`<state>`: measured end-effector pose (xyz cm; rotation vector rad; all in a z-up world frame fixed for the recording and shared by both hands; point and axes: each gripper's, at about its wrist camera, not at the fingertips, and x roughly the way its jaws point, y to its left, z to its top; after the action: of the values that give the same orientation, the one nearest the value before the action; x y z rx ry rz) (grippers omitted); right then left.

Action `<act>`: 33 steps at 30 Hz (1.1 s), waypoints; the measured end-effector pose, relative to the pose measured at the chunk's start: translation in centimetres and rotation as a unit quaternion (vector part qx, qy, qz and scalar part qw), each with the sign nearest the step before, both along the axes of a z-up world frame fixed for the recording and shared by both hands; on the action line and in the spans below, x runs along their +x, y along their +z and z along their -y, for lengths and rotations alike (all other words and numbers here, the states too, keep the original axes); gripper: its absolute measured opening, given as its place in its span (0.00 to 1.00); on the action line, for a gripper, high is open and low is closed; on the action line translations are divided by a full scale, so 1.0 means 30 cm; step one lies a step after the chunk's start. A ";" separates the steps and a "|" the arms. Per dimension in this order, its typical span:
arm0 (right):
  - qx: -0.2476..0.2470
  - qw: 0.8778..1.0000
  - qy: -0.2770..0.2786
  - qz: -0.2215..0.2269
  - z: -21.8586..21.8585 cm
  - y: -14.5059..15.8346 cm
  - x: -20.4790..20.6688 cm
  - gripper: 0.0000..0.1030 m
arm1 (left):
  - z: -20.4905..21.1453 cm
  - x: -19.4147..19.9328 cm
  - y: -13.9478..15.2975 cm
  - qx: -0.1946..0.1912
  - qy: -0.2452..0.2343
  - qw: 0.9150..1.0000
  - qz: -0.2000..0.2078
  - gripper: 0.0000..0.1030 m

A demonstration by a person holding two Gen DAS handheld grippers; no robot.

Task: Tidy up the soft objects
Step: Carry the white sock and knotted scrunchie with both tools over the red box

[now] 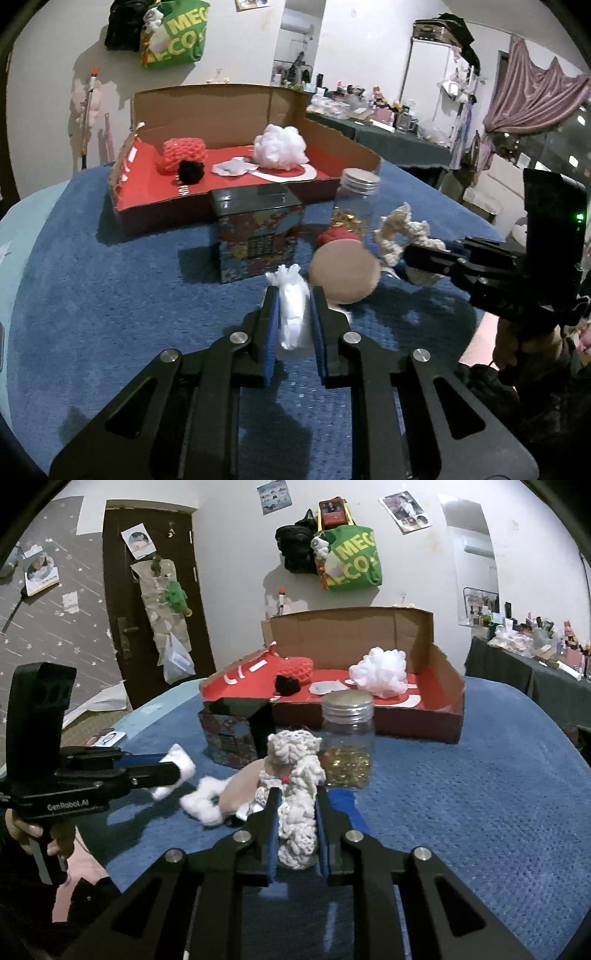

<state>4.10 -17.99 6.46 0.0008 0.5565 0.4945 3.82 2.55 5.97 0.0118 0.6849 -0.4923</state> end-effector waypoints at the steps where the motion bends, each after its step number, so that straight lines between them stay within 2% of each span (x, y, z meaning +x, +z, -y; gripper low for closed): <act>1: 0.000 1.000 0.002 0.000 -0.005 0.000 -0.002 0.18 | 0.008 -0.003 0.001 -0.002 -0.005 1.000 0.000 0.15; 10: -0.001 1.000 0.007 -0.003 -0.019 -0.004 -0.006 0.18 | 0.045 -0.012 -0.004 0.000 -0.021 1.000 -0.001 0.15; 21: -0.004 1.000 -0.025 -0.010 0.055 0.012 0.003 0.18 | -0.017 0.022 0.002 0.013 0.011 1.000 -0.006 0.15; 33: -0.025 0.997 -0.059 -0.041 0.144 0.005 0.121 0.18 | -0.119 0.142 -0.005 0.050 0.035 0.998 -0.029 0.15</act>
<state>7.74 -22.31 6.60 0.0056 0.6452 0.3669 8.08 6.11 5.83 0.0669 0.7643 -0.3921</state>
